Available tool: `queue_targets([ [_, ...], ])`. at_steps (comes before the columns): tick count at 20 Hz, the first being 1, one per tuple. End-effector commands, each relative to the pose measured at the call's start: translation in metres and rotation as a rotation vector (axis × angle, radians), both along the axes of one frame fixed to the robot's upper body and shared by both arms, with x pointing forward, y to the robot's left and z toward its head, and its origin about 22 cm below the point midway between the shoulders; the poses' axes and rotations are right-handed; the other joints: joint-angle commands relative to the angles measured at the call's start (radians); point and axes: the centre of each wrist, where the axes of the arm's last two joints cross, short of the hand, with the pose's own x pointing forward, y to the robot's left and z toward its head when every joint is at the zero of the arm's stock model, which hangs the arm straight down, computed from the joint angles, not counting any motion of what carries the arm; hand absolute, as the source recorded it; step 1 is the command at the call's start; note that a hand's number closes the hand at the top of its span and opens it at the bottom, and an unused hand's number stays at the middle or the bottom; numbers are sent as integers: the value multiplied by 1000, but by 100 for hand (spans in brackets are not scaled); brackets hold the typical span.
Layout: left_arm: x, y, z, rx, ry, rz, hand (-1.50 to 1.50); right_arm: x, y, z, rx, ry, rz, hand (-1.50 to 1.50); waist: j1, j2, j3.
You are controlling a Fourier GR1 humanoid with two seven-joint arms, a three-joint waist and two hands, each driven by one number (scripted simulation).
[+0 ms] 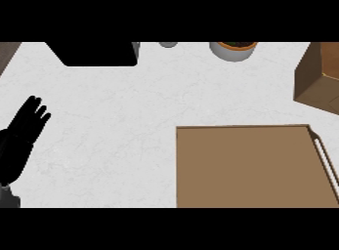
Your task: Pick the lemon from the tray and place it in the cardboard box
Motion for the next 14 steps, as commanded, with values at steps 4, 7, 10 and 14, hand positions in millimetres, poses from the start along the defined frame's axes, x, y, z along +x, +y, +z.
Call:
queue_targets([
  [4, 2, -10, -8, -10, -11, -6, 0, -60, -68, 9, 81, -71, 9, -150, 3, 2, 0],
  [7, 7, 7, -5, -11, -5, -10, 0, -71, -72, -4, 46, -39, 44, -150, 5, 2, 0],
  [10, 2, 3, 18, 6, 7, -10, 0, -83, -93, 24, 45, -41, 62, -150, 8, 1, 0],
  [14, -2, -9, 20, 5, -2, -6, 0, -96, -99, -8, 24, -22, 42, -150, 11, 2, 0],
])
